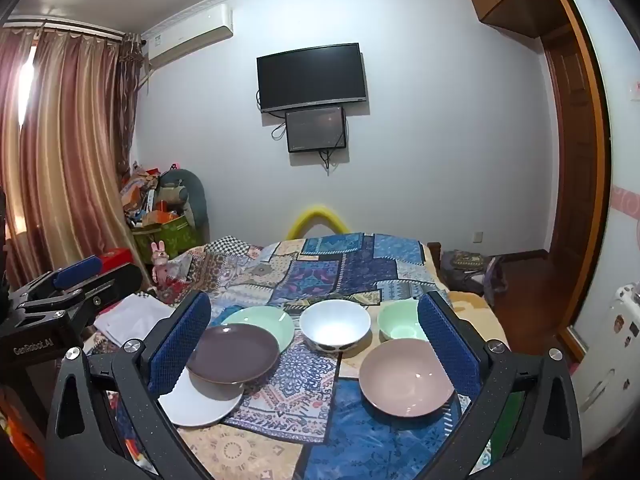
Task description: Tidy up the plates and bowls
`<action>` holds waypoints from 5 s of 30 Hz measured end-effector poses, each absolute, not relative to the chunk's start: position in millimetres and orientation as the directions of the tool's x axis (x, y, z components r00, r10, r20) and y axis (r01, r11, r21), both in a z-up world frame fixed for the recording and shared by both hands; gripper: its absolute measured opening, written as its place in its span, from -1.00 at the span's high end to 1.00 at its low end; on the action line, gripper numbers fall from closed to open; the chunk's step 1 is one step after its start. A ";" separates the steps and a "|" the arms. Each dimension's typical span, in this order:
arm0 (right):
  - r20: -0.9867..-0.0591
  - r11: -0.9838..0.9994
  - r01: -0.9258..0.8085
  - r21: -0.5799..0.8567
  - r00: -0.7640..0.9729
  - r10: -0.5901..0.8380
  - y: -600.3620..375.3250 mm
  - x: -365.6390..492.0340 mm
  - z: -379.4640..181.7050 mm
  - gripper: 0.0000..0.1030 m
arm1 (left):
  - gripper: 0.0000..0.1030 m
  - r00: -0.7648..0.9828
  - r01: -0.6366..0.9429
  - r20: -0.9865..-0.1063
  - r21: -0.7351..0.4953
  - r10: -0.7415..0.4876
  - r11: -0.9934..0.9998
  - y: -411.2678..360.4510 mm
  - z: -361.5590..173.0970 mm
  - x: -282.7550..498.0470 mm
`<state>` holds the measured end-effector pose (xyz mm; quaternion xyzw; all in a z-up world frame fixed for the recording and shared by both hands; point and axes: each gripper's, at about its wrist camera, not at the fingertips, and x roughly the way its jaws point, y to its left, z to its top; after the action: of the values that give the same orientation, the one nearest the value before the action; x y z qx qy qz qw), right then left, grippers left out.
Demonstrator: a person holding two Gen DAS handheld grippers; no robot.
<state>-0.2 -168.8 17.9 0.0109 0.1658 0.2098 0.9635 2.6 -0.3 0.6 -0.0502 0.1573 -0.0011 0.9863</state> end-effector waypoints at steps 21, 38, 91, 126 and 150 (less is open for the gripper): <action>-0.298 0.912 -0.396 0.108 0.862 0.410 -169.1 -1.2 21.9 -1.00 | -1.00 0.956 0.000 -0.293 -0.074 -0.022 0.997 0.2 -0.3 1.2; -0.296 0.911 -0.396 0.117 0.862 0.413 -170.8 -1.7 22.2 -1.00 | -1.00 0.953 0.003 -0.304 -0.069 -0.024 0.998 -2.6 -0.9 2.5; -0.316 0.908 -0.398 0.132 0.851 0.419 -166.9 7.4 14.4 -1.00 | -1.00 0.950 0.018 -0.310 -0.077 -0.041 0.997 2.5 -4.8 14.8; -0.672 0.896 -0.421 0.140 0.625 0.399 -54.2 123.3 -102.4 -0.45 | 0.20 0.719 -0.110 -0.694 -0.144 -0.021 0.984 204.6 -167.5 149.1; -0.823 0.881 -0.411 0.233 0.400 0.404 -18.1 170.3 -172.6 0.39 | 0.53 0.534 -0.083 -0.821 -0.286 -0.199 0.955 249.6 -235.4 215.9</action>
<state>170.3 -18.1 -172.6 -0.0035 0.4909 0.2435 0.8365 215.9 249.6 -235.4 -0.1467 0.4814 -0.0336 0.8635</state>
